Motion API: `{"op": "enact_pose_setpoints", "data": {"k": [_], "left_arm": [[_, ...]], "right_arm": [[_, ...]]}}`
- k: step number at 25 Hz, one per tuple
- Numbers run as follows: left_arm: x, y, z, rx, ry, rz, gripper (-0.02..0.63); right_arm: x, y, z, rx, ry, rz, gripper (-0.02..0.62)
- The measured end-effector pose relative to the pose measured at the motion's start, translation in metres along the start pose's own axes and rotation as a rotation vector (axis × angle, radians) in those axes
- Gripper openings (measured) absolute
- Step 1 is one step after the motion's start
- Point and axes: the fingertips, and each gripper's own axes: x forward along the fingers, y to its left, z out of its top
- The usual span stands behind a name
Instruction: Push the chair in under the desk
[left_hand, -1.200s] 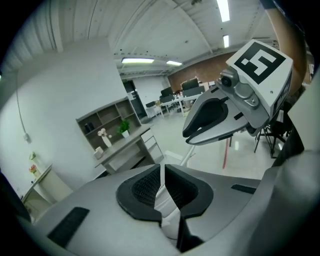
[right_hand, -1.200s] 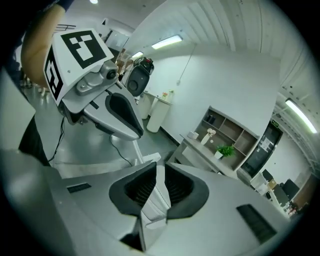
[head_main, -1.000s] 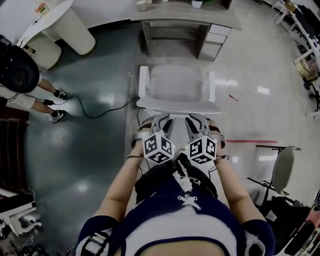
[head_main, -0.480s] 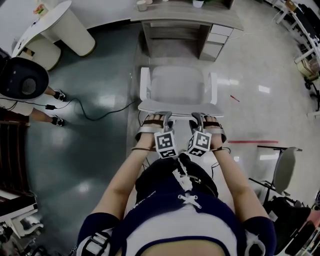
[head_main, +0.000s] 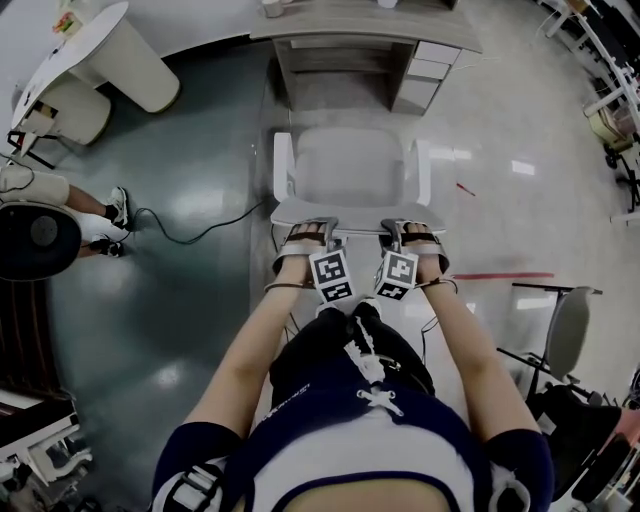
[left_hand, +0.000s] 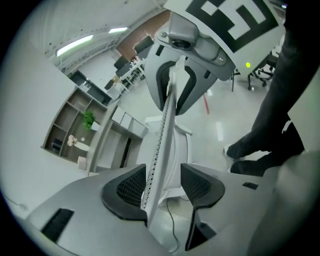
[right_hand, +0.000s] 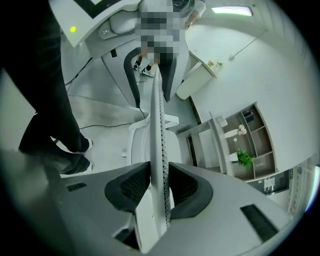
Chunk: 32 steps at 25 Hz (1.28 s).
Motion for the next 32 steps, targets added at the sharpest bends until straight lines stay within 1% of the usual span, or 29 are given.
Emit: {"op": "enact_pose_setpoints", "data": {"k": [3, 5, 7, 8, 11, 13, 16, 20, 24, 26, 29, 32], "left_arm": [[0.007, 0.003, 0.002, -0.088, -0.051, -0.003, 0.221], [0.011, 0.004, 0.002, -0.128, -0.077, 0.0, 0.204], [0.012, 0.009, 0.002, -0.137, -0.096, 0.023, 0.166], [0.012, 0.01, 0.002, -0.139, -0.107, 0.032, 0.166], [0.011, 0.012, 0.004, -0.142, -0.129, 0.047, 0.167], [0.013, 0.013, 0.005, -0.156, -0.13, 0.028, 0.167], [0.014, 0.019, 0.008, -0.189, -0.137, -0.018, 0.17], [0.021, 0.028, 0.012, -0.193, -0.162, -0.012, 0.17], [0.03, 0.038, 0.02, -0.236, -0.154, -0.068, 0.173], [0.034, 0.043, 0.022, -0.248, -0.154, -0.079, 0.173], [0.039, 0.053, 0.025, -0.249, -0.153, -0.056, 0.173], [0.041, 0.063, 0.028, -0.248, -0.166, -0.049, 0.173]], "right_arm": [[0.01, 0.003, -0.002, 0.009, 0.001, 0.01, 0.106], [0.014, 0.004, -0.001, 0.011, -0.009, 0.014, 0.103], [0.02, 0.005, -0.001, -0.008, -0.014, 0.008, 0.098], [0.024, 0.006, -0.002, -0.024, -0.015, 0.004, 0.095], [0.039, 0.009, -0.005, -0.05, 0.0, -0.014, 0.049], [0.045, 0.004, -0.007, -0.061, 0.013, -0.045, 0.028], [0.049, -0.002, -0.009, -0.069, 0.022, -0.074, 0.025], [0.057, -0.013, -0.014, -0.062, 0.029, -0.059, 0.018], [0.061, -0.028, -0.02, -0.067, 0.024, -0.073, 0.017], [0.067, -0.032, -0.024, -0.077, 0.026, -0.051, 0.017], [0.072, -0.04, -0.029, -0.089, 0.019, -0.03, 0.015], [0.077, -0.05, -0.031, -0.097, 0.009, -0.033, 0.015]]}}
